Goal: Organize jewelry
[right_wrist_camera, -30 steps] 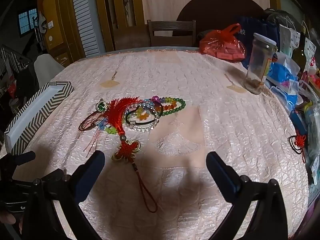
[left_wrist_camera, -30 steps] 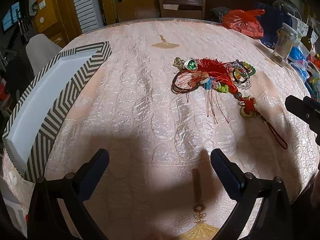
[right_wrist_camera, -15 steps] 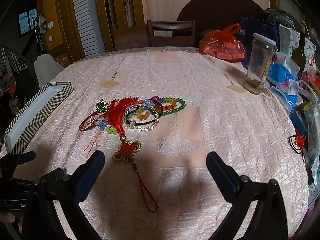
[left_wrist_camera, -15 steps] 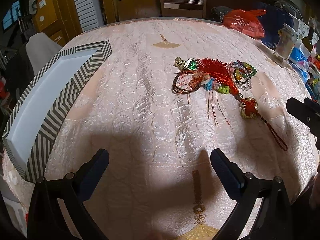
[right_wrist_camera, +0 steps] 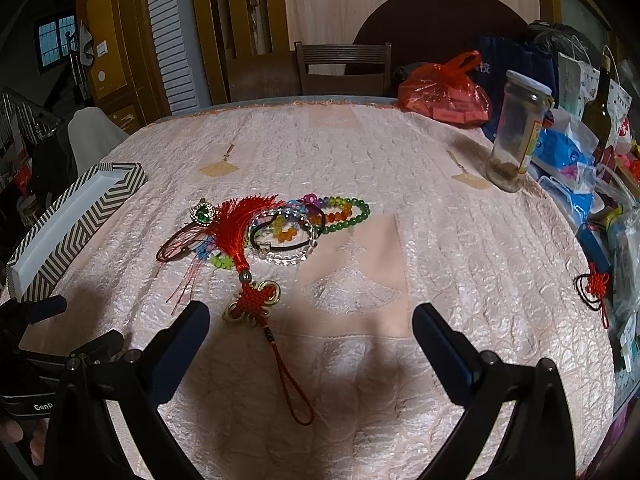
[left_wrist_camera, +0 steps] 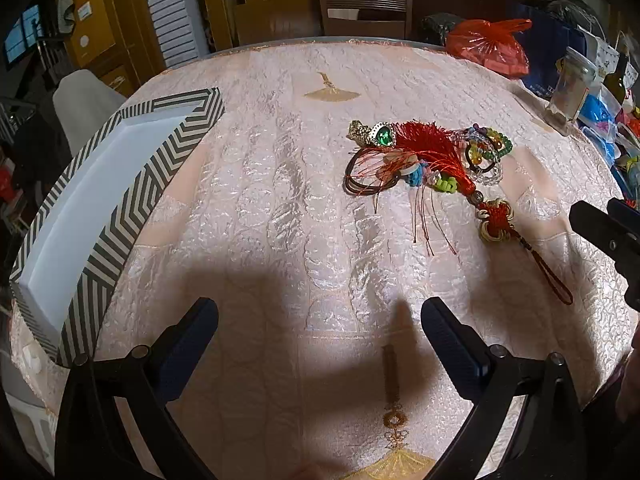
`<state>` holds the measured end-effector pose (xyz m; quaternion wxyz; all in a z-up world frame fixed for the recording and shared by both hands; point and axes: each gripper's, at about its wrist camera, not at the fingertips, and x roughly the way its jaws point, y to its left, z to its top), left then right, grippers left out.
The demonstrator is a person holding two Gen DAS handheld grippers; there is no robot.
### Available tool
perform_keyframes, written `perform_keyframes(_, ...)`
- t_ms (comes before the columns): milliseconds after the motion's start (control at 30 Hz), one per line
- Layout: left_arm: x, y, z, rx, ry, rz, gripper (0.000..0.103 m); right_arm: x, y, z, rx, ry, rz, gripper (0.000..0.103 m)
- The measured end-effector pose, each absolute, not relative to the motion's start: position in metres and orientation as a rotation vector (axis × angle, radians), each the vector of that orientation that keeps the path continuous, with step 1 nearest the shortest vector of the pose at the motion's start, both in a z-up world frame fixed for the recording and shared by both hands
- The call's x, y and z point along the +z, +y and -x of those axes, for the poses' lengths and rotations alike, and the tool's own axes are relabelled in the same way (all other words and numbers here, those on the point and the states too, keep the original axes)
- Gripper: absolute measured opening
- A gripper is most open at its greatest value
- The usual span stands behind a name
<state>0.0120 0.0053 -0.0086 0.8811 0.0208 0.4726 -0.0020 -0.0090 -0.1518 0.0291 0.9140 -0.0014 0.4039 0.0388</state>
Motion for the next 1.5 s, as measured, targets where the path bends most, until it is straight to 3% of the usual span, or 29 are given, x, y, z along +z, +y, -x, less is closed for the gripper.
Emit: perform_keyframes(1500,-0.037,0.018,-0.021,0.004,1.044,0.004,0.103,0.029,-0.155,0.008,0.067,0.833,-0.006,0.103)
